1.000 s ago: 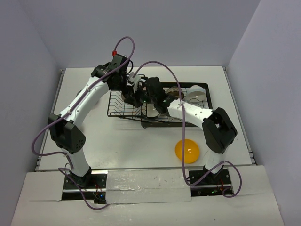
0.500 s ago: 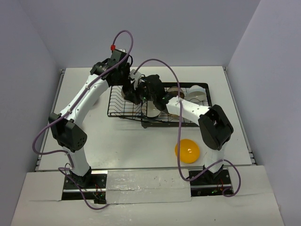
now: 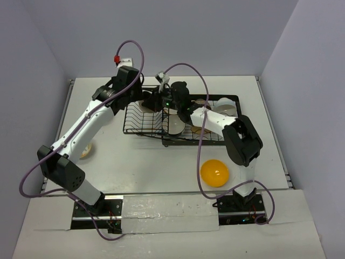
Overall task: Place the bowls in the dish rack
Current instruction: Pass from the left arm to the right
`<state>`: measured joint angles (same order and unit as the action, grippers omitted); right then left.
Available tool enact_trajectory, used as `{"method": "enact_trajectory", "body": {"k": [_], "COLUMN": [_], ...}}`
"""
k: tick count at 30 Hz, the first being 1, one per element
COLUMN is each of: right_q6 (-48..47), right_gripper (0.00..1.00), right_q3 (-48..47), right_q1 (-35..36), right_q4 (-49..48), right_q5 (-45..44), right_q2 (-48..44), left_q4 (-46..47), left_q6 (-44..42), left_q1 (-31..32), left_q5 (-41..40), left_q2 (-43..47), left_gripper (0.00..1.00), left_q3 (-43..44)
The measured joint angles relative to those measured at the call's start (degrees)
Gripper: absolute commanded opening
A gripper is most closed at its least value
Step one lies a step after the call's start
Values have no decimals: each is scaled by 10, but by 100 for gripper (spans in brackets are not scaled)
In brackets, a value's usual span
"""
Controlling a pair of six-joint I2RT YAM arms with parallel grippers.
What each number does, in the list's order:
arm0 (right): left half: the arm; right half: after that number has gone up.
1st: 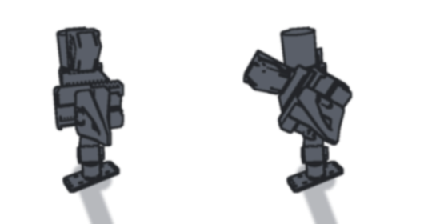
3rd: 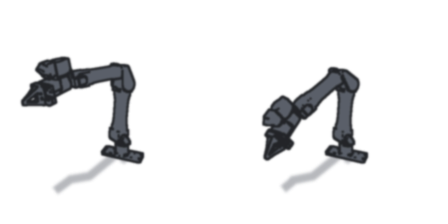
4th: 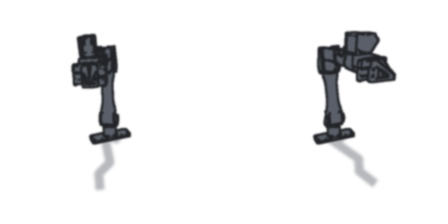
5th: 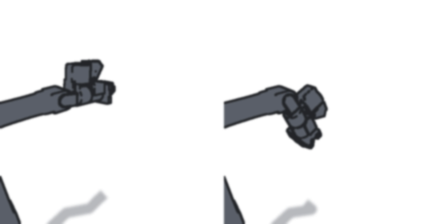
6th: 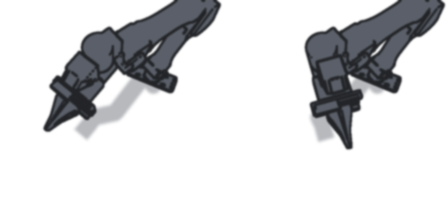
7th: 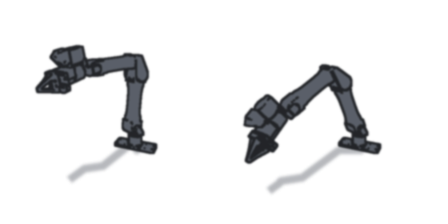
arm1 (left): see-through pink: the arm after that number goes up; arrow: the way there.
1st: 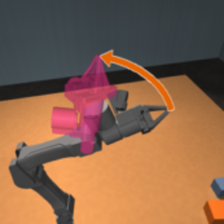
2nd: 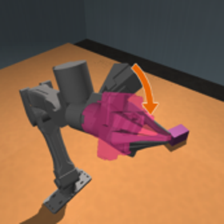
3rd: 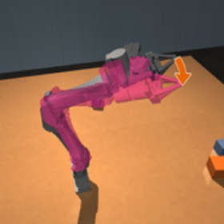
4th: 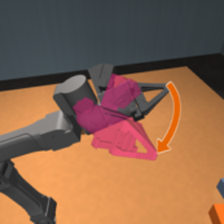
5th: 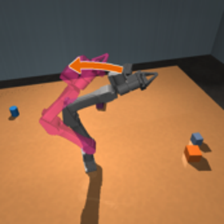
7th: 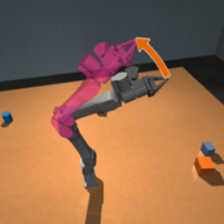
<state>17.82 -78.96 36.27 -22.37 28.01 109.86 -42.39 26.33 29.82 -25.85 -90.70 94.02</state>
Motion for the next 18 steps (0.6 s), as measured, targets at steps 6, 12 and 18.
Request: {"method": "enact_trajectory", "body": {"k": [6, 12, 18], "right_q6": [84, 182, 281], "right_gripper": [0, 0, 0], "right_q3": [-7, -24, -28], "right_q1": [-5, -16, -42], "right_q4": [-44, -93, -139], "right_q5": [-23, -46, -69], "right_q2": [19, 36, 42], "left_q4": [24, 49, 94], "left_q6": [3, 13, 31], "left_q1": [0, 8, 40], "left_q5": [-42, -46, -47], "left_q2": [26, 91, 156], "left_gripper": [61, 64, 73], "left_q3": [-59, -147, -215]}}
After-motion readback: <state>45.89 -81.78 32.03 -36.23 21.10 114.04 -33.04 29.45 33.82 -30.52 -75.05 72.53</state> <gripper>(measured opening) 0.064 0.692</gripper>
